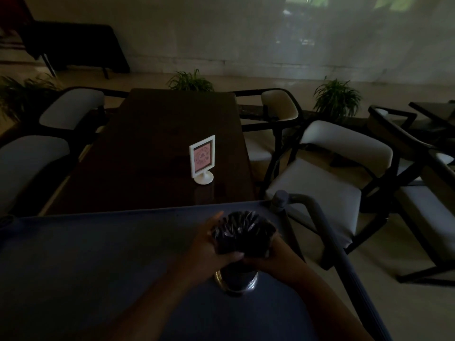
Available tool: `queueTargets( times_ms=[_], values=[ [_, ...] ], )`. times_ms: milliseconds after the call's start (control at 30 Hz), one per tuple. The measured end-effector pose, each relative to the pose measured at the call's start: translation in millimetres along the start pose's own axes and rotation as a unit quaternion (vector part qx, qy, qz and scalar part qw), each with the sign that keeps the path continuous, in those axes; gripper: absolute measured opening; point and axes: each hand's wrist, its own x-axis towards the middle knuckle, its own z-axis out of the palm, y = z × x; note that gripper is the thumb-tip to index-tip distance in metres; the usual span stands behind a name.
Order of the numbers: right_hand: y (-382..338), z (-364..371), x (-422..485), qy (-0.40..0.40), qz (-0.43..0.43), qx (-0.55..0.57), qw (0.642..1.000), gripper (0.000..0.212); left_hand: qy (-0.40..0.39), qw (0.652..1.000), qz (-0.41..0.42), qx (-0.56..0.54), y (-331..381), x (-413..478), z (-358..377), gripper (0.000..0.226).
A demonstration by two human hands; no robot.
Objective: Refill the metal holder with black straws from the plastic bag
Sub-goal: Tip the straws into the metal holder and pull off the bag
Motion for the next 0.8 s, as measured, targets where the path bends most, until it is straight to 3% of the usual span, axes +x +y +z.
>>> queueTargets(
  times_ms=[67, 300, 433, 567, 600, 733, 800],
  values=[
    [-0.8, -1.0, -3.7, 0.019, 0.012, 0.059, 0.998, 0.058, 0.022, 1.0, 0.003, -0.013, 0.2, 2.8, 1.0, 0.052],
    [-1.6, 5.1, -6.9, 0.106, -0.002, 0.134, 0.985, 0.035, 0.072, 0.993, 0.012, -0.094, -0.3, 1.8, -2.5, 0.028],
    [-5.8, 8.7, -10.8, 0.095, 0.016, 0.142, 0.985, 0.032, 0.08, 0.99, -0.008, -0.114, -5.4, 2.4, -1.1, 0.027],
    [-11.3, 1.8, -17.8, 0.131, 0.054, 0.126, 0.982, 0.056, 0.068, 0.992, 0.012, -0.11, -1.6, -3.8, -10.1, 0.038],
    [-13.6, -2.2, -19.6, 0.153, 0.053, 0.104, 0.981, 0.054, 0.074, 0.992, 0.018, -0.105, -1.2, -5.0, -13.2, 0.038],
    [-21.5, -11.6, -22.3, 0.215, 0.036, -0.01, 0.976, 0.01, 0.13, 0.989, 0.028, -0.068, 2.1, -5.5, -19.3, 0.017],
    [-24.4, -12.6, -23.8, 0.233, 0.035, -0.052, 0.97, 0.006, 0.134, 0.99, 0.04, -0.031, 7.3, -5.8, -20.2, 0.01]
  ],
)
